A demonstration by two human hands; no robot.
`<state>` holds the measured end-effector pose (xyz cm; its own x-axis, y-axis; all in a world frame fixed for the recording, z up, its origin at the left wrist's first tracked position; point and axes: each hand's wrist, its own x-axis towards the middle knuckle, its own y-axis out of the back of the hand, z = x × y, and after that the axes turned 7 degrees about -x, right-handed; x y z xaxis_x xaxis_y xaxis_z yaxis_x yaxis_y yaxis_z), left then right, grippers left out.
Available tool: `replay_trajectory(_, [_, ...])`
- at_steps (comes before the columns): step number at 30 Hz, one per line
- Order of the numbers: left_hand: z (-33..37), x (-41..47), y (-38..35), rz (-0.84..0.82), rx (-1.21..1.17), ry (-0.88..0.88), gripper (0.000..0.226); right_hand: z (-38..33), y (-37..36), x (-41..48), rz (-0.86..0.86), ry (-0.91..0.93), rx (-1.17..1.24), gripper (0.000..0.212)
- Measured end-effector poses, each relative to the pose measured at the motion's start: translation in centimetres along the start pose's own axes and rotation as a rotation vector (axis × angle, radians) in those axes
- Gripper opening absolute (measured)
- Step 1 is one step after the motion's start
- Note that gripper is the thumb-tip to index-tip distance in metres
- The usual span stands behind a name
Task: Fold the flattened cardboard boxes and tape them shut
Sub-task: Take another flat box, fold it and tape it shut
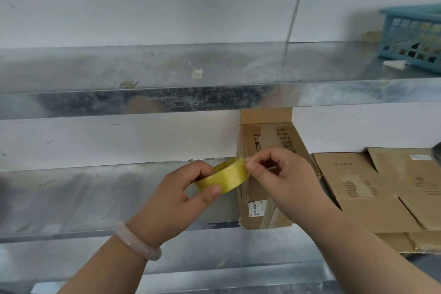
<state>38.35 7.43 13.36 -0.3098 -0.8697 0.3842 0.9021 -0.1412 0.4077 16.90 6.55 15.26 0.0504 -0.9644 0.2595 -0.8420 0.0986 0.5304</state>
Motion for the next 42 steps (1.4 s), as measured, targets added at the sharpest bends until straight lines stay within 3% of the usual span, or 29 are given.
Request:
replay_trajectory(4, [1.0, 0.8, -0.4, 0.007, 0.082, -0.005, 0.018, 0.2, 0.3, -0.4, -0.003, -0.101, 0.094, 0.008])
replay_trajectory(11, [2.3, 1.9, -0.9, 0.034, 0.418, 0.113, 0.042, -0.3, 0.8, -0.4, 0.007, -0.227, 0.481, 0.011])
replay_trajectory(15, [2.6, 2.4, -1.1, 0.051, 0.541, 0.032, 0.047, -0.4, 1.4, -0.1, -0.052, -0.374, 0.801, 0.004])
replay_trajectory(17, [2.8, 2.6, -1.2, 0.039, 0.533, 0.007, 0.047, -0.2, 2.1, 0.2, -0.119, -0.431, 0.886, 0.032])
replay_trajectory(19, [3.0, 2.7, -1.2, 0.017, 0.539, -0.022, 0.047, 0.0, 2.8, 0.3, -0.21, -0.418, 0.749, 0.059])
replay_trajectory(20, [3.1, 2.8, -1.2, 0.006, 0.545, -0.038, 0.047, 0.0, 2.9, 0.3, -0.25, -0.397, 0.638, 0.057])
replay_trajectory(24, [3.6, 2.8, -0.8, 0.004, 0.549, -0.048, 0.05, 0.2, 3.8, 0.5, -0.235, -0.301, 0.252, 0.005])
replay_trajectory(29, [3.8, 2.9, 0.1, -0.084, 0.596, -0.063, 0.051, -0.2, 5.1, 0.5, -0.31, -0.127, -0.172, 0.009])
replay_trajectory(31, [3.6, 2.8, 0.5, -0.123, 0.498, -0.05, 0.038, -0.2, 5.4, 0.6, -0.284, -0.117, -0.164, 0.013])
replay_trajectory(33, [3.0, 2.7, 1.0, -0.199, 0.282, 0.031, 0.023, 0.0, 5.8, 0.6, -0.284, -0.144, -0.004, 0.014])
replay_trajectory(37, [1.9, 2.1, 1.1, -0.242, 0.07, 0.108, 0.018, 0.3, 6.5, 0.4, -0.3, -0.187, 0.203, 0.012])
replay_trajectory(39, [1.7, 1.9, 0.9, -0.158, 0.104, 0.092, 0.021, 0.7, 6.9, 0.4, -0.278, -0.184, 0.193, 0.009])
replay_trajectory(42, [1.5, 2.2, 0.7, 0.025, 0.382, 0.104, 0.037, 1.5, 7.5, 0.4, -0.232, -0.178, 0.17, 0.01])
